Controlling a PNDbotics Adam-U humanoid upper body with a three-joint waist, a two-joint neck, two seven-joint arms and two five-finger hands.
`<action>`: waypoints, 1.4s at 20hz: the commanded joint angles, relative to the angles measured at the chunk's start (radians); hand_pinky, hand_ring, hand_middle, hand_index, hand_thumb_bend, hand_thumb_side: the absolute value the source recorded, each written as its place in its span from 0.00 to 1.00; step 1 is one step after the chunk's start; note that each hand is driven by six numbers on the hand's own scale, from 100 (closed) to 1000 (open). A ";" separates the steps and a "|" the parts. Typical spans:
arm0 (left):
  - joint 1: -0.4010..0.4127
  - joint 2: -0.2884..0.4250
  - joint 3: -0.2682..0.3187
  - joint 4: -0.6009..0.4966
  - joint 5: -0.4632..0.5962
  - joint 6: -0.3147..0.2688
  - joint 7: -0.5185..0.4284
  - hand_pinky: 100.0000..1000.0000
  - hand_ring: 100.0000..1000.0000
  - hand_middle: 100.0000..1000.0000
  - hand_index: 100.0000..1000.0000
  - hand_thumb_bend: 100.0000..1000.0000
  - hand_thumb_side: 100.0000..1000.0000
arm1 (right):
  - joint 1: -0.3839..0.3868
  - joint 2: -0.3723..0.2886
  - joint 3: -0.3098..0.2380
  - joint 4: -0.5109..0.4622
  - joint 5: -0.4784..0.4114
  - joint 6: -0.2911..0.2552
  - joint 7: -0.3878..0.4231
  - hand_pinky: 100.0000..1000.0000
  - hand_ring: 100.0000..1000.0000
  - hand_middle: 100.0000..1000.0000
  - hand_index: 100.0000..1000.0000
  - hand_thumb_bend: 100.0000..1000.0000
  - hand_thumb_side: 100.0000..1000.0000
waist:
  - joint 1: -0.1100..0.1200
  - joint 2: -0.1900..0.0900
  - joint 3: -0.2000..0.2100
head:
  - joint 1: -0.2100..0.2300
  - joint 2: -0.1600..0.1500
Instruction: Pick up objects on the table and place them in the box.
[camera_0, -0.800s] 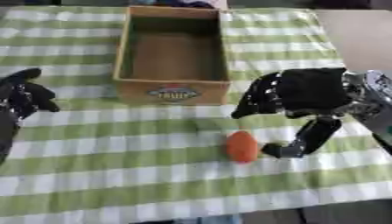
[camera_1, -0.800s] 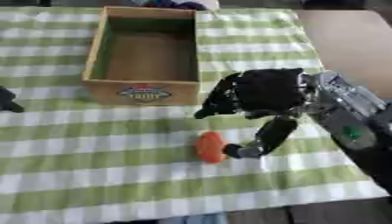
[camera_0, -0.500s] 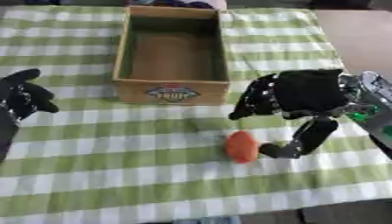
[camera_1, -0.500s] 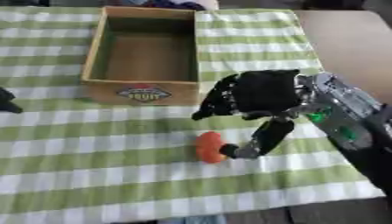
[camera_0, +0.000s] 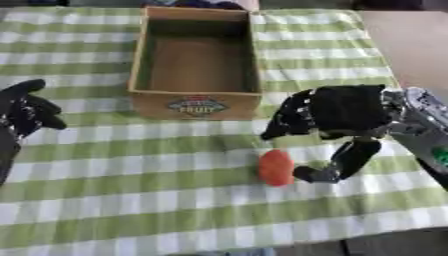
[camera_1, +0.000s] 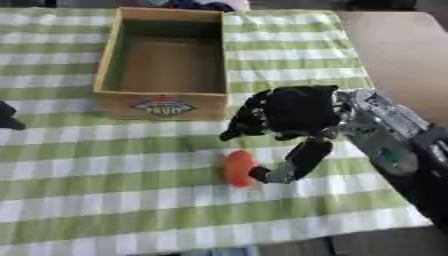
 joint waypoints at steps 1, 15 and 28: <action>-0.011 0.005 -0.001 -0.017 -0.006 0.001 0.000 0.62 0.52 0.54 0.87 0.03 0.95 | -0.007 -0.011 -0.009 0.013 0.021 -0.104 0.094 0.76 0.77 0.75 0.94 0.09 0.91 | 0.004 -0.013 0.001 | -0.004 -0.011; -0.014 0.001 -0.002 -0.017 -0.014 0.001 -0.004 0.62 0.52 0.54 0.86 0.03 0.95 | -0.006 0.020 0.005 0.096 0.097 -0.122 0.068 0.76 0.77 0.75 0.91 0.09 0.95 | 0.008 -0.007 0.000 | -0.031 -0.025; -0.016 0.000 -0.003 -0.017 -0.011 0.002 -0.004 0.62 0.52 0.54 0.86 0.04 0.95 | -0.008 0.054 0.000 0.117 0.251 -0.122 -0.111 0.72 0.71 0.57 0.42 0.21 0.64 | 0.011 -0.008 -0.001 | -0.045 -0.038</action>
